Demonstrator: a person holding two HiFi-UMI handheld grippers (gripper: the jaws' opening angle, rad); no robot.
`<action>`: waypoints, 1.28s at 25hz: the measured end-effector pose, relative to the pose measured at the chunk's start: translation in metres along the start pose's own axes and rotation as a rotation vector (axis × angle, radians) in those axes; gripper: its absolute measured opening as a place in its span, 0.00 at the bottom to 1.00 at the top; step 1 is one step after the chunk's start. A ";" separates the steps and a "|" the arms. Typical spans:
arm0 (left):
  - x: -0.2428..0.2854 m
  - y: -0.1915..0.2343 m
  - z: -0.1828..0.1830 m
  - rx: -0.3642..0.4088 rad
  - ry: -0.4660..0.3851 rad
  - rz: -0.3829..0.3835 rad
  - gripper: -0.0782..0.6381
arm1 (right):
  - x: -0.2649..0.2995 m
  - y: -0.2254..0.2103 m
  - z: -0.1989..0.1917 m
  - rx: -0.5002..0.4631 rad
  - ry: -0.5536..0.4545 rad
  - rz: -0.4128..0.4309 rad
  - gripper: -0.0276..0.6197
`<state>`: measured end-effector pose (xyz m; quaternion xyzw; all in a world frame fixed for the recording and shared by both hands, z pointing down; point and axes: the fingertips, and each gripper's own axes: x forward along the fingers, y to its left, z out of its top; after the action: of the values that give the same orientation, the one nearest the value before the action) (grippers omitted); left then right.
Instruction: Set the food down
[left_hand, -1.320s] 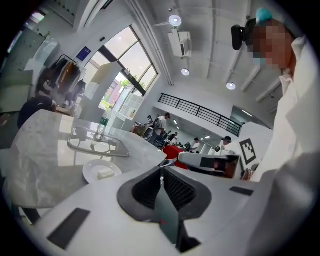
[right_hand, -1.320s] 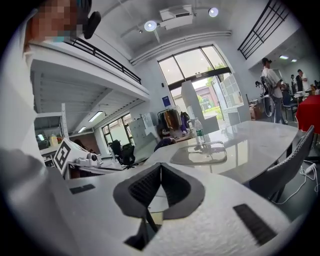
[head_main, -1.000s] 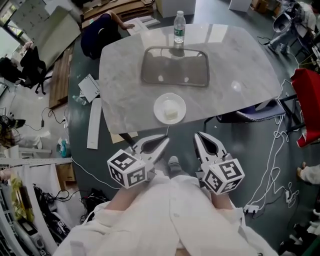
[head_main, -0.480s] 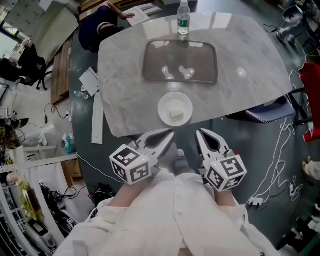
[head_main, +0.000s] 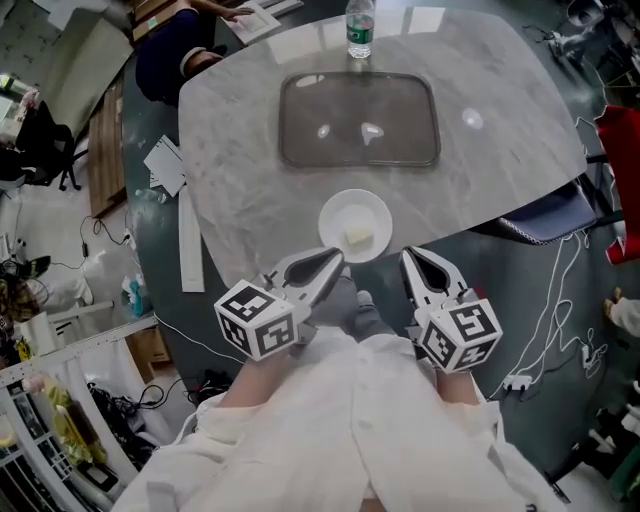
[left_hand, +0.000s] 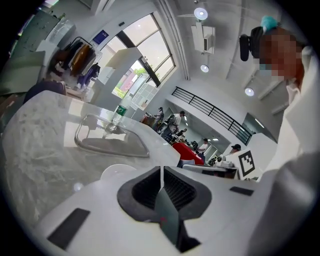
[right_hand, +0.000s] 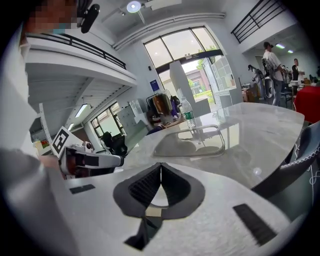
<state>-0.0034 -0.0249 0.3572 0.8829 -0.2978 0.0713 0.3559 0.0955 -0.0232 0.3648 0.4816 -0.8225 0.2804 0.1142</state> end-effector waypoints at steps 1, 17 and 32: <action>0.001 0.004 -0.001 -0.007 0.009 -0.003 0.15 | 0.004 -0.001 0.000 0.000 0.006 -0.005 0.05; 0.017 0.054 0.010 -0.048 0.069 -0.030 0.15 | 0.051 -0.001 0.004 0.015 0.064 -0.016 0.05; 0.032 0.080 -0.006 -0.129 0.085 0.071 0.15 | 0.068 -0.031 -0.015 0.043 0.167 0.005 0.05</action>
<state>-0.0229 -0.0822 0.4192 0.8434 -0.3173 0.1021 0.4215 0.0860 -0.0754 0.4189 0.4570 -0.8049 0.3375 0.1713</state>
